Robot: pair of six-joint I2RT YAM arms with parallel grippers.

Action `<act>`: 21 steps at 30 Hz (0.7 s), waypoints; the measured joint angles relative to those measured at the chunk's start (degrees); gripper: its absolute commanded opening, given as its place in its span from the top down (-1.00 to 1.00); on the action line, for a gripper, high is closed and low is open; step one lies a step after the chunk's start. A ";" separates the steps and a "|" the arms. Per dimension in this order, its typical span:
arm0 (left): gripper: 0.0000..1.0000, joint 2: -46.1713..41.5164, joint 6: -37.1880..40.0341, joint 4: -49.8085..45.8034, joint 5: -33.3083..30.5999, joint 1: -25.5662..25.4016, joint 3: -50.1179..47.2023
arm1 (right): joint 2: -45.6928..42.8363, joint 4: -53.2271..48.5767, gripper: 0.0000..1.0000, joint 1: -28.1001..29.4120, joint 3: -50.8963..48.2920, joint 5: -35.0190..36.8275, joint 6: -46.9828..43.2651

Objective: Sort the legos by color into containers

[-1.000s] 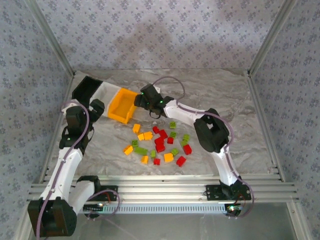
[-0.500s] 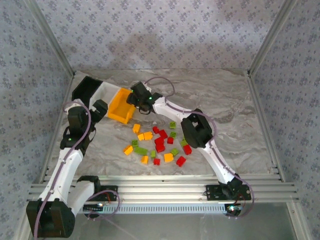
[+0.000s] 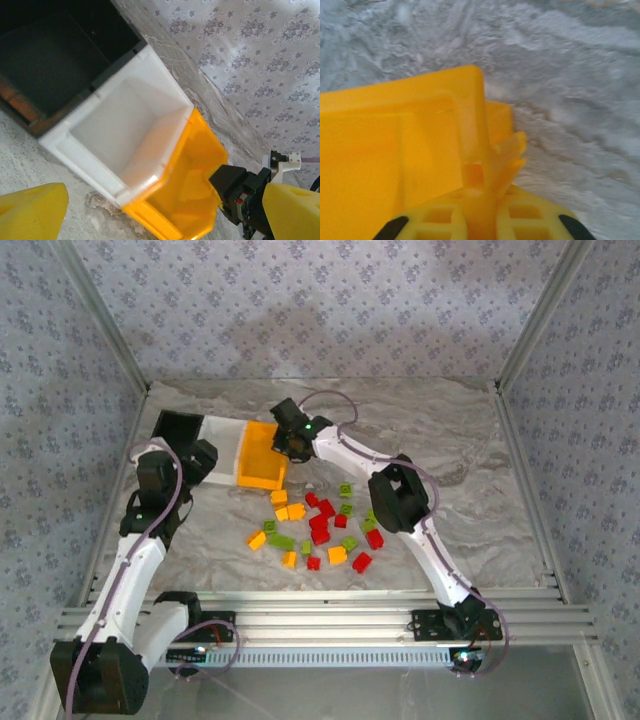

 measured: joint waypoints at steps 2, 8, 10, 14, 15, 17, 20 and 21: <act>-0.99 0.57 -0.11 -0.13 0.04 -0.17 0.13 | -0.76 -1.05 1.00 -0.96 -0.72 -0.07 -1.18; -1.00 1.90 -0.24 -0.22 0.09 -0.76 0.13 | -2.93 -4.66 1.00 -6.43 -2.69 1.05 -8.00; -0.99 1.95 -0.22 -0.28 0.11 -1.05 0.13 | -3.69 -6.29 1.00 -8.94 -3.21 0.96 -11.06; -0.99 1.95 -0.22 -0.35 0.76 -1.25 0.13 | -6.64 -7.72 1.00 -14.86 -7.19 -0.79 -18.53; -0.99 1.95 -0.22 -0.35 0.94 -1.40 0.13 | -7.80 -7.63 1.00 -16.26 -8.98 -1.20 -20.15; -0.99 1.95 -0.42 -0.35 1.40 -1.84 0.13 | -10.75 -7.58 1.00 -19.34 -13.38 -2.23 -23.65; -0.99 1.95 -0.46 -0.33 1.60 -2.62 0.13 | -15.17 -7.13 1.00 -23.56 -20.00 -4.09 -28.28; -0.99 1.95 -0.46 -0.35 1.60 -2.84 0.13 | -16.24 -6.99 1.00 -24.63 -21.66 -4.57 -29.38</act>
